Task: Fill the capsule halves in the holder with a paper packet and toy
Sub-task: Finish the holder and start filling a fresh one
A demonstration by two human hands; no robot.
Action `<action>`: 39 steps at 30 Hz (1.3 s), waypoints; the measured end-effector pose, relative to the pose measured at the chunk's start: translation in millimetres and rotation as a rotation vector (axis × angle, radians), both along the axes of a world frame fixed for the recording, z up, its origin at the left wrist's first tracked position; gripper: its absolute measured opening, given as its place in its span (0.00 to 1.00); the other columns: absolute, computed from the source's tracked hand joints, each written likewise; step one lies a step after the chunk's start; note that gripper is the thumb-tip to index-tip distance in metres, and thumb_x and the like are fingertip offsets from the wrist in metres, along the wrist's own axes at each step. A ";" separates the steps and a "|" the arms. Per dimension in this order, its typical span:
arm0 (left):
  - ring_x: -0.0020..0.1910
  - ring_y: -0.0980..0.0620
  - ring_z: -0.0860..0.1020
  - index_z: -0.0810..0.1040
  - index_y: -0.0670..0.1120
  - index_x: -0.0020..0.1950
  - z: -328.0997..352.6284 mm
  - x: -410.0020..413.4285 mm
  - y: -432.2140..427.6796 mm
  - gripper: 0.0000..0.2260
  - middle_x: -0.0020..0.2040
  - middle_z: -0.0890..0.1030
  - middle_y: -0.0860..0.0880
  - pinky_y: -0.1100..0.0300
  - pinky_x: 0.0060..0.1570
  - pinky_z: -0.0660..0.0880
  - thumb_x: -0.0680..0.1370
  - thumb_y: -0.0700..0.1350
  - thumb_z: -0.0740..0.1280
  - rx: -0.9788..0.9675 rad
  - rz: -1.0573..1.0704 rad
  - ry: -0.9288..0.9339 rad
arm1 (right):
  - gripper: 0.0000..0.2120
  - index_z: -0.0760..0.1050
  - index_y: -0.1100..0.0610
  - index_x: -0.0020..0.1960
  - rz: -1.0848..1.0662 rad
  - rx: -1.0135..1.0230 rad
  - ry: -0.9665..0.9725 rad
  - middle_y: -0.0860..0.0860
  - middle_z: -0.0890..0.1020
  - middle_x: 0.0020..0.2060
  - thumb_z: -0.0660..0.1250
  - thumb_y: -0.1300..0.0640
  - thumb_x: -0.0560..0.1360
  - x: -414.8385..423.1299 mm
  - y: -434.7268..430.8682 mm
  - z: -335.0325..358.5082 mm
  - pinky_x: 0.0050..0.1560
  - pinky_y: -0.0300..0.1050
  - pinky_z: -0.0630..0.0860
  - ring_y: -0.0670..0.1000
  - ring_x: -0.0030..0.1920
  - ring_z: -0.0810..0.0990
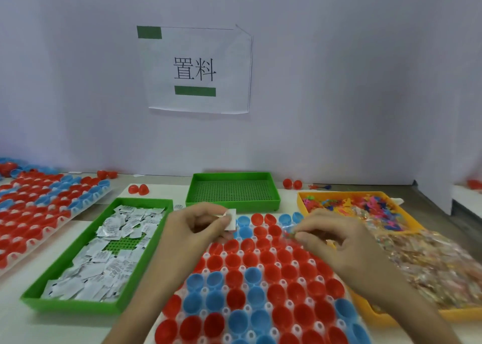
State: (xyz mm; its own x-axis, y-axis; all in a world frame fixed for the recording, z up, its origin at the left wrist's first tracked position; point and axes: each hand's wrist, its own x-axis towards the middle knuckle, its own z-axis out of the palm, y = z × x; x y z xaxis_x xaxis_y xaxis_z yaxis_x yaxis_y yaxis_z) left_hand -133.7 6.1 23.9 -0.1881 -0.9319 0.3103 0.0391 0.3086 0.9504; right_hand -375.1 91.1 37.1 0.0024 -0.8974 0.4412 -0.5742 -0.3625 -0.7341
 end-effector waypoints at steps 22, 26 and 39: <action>0.39 0.46 0.86 0.85 0.45 0.43 -19.6 -9.5 5.0 0.07 0.38 0.86 0.42 0.63 0.39 0.81 0.66 0.42 0.75 0.037 -0.058 0.065 | 0.08 0.82 0.51 0.54 -0.521 0.530 0.558 0.49 0.84 0.53 0.70 0.51 0.77 -94.3 -104.5 -30.0 0.53 0.47 0.78 0.47 0.45 0.78; 0.41 0.45 0.86 0.80 0.40 0.45 -23.4 -11.3 3.4 0.12 0.39 0.87 0.42 0.61 0.41 0.82 0.65 0.43 0.76 0.042 -0.028 0.046 | 0.09 0.80 0.49 0.36 -0.541 0.560 0.476 0.49 0.84 0.46 0.75 0.59 0.73 -106.7 -111.1 -42.4 0.40 0.43 0.74 0.43 0.39 0.77; 0.38 0.54 0.83 0.86 0.49 0.39 -23.7 -9.3 1.9 0.07 0.38 0.86 0.44 0.65 0.40 0.80 0.62 0.44 0.77 0.077 -0.046 0.075 | 0.02 0.85 0.49 0.41 -0.161 0.111 -0.034 0.46 0.86 0.38 0.77 0.54 0.72 -45.1 -91.6 16.9 0.40 0.34 0.77 0.41 0.40 0.83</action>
State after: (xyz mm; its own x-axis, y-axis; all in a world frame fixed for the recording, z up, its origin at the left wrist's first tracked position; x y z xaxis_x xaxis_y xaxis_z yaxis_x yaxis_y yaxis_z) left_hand -143.0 8.0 0.2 -0.2105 -0.9443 0.2528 0.1232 0.2310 0.9651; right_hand -420.3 -0.6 54.0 -0.1581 -0.9281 0.3372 -0.5923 -0.1841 -0.7844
